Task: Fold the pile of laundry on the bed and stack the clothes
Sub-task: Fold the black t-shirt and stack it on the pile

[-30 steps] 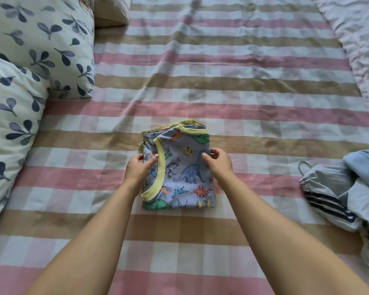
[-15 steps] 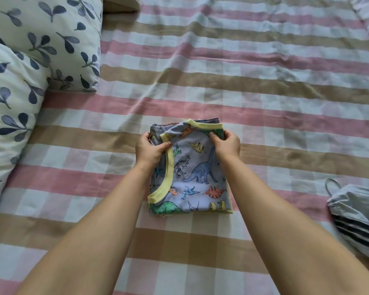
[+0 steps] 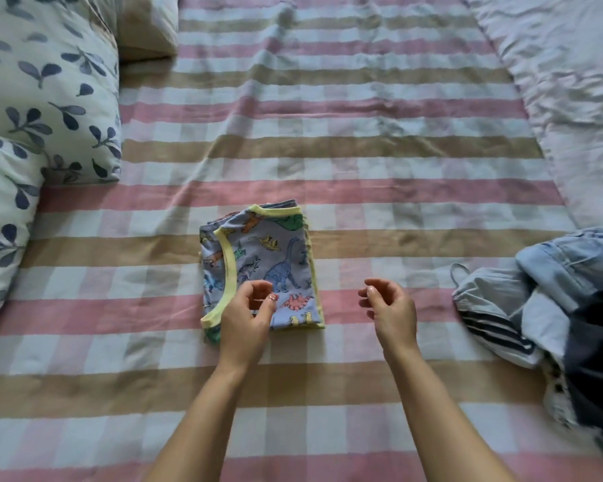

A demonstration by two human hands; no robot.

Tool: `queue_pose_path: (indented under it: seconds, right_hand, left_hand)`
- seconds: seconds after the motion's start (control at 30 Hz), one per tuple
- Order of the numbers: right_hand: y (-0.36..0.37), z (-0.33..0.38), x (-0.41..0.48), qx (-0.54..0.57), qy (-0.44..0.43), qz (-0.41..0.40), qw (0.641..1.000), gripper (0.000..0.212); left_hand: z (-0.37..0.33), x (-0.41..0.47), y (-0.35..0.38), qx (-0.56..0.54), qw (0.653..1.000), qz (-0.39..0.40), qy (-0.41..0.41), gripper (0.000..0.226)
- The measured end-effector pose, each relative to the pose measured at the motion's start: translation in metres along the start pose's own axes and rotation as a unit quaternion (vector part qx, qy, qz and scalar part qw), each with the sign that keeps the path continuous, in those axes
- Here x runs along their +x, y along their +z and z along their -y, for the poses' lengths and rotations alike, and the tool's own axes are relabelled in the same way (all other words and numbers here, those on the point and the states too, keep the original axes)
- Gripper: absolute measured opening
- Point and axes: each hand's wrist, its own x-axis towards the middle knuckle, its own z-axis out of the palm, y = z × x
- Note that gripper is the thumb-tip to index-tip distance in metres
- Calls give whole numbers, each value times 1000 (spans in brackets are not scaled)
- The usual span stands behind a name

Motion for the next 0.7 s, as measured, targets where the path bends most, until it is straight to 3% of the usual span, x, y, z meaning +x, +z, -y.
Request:
queue_pose_path:
  seconds: [0.2,0.47,0.6,0.7]
  right_hand:
    - [-122,15,-38,-53,-58,-23,997,21]
    - [-321,35,-61,-156,-126,-158,967,16]
    - [-389,21,-53,-222,-124,-214,943,15]
    - [-413,4,-42,-268,-110,-247,925,28]
  left_hand:
    - [-71,-73,89,4,991,129,33,16]
    - [-182,-152,238,7,957,259,132,13]
    - [-205,-179,314,24,945,287,154,16]
    - [-202,-188,353,81,952,264,130,38]
